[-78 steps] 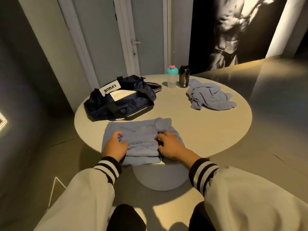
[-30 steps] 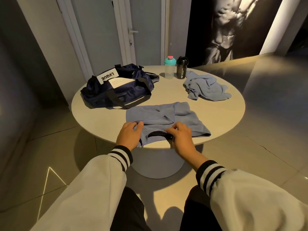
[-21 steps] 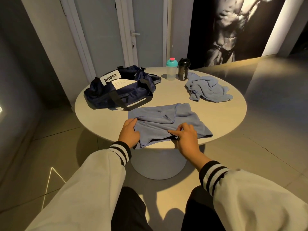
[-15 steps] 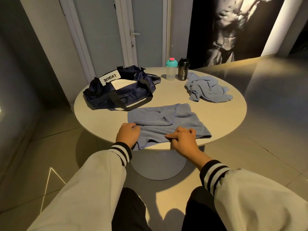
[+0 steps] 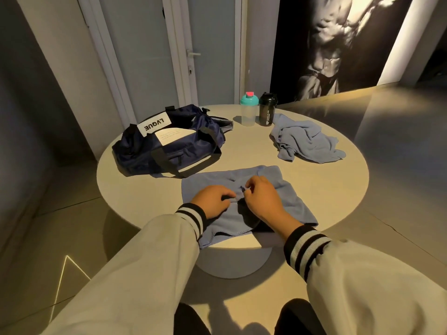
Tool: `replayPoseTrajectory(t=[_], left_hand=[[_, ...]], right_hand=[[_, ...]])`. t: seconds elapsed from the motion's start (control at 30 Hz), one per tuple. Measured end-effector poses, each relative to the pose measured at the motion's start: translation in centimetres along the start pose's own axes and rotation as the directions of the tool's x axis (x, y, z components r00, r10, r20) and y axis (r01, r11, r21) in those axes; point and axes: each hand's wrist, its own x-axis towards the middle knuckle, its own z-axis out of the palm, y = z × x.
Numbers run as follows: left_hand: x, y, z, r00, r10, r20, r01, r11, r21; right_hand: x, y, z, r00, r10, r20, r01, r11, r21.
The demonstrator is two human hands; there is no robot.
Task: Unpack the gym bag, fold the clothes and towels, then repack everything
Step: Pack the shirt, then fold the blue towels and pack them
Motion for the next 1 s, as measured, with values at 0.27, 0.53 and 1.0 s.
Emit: replayPoseTrajectory(t=[0.27,0.53,1.0], left_hand=[[2.2,-5.8,-1.9,0.847,-0.412,-0.336,0.368,0.91,-0.189],[3.6,-6.3,-0.5,0.894,-0.349,-0.282,0.363,0.932,-0.004],[3.7,-7.8,-0.4,0.829,-0.352,-0.436,0.278,0.934,-0.226]], right_hand=[[4.4,0.5,2.3,0.997,0.027,0.074,-0.015,0.987,-0.161],[7.3,4.5,2.9,0.946,0.17,0.276,-0.067,0.936,-0.346],[7.4,-1.3,7.3,0.963,-0.041,0.268,0.117,0.954,-0.277]])
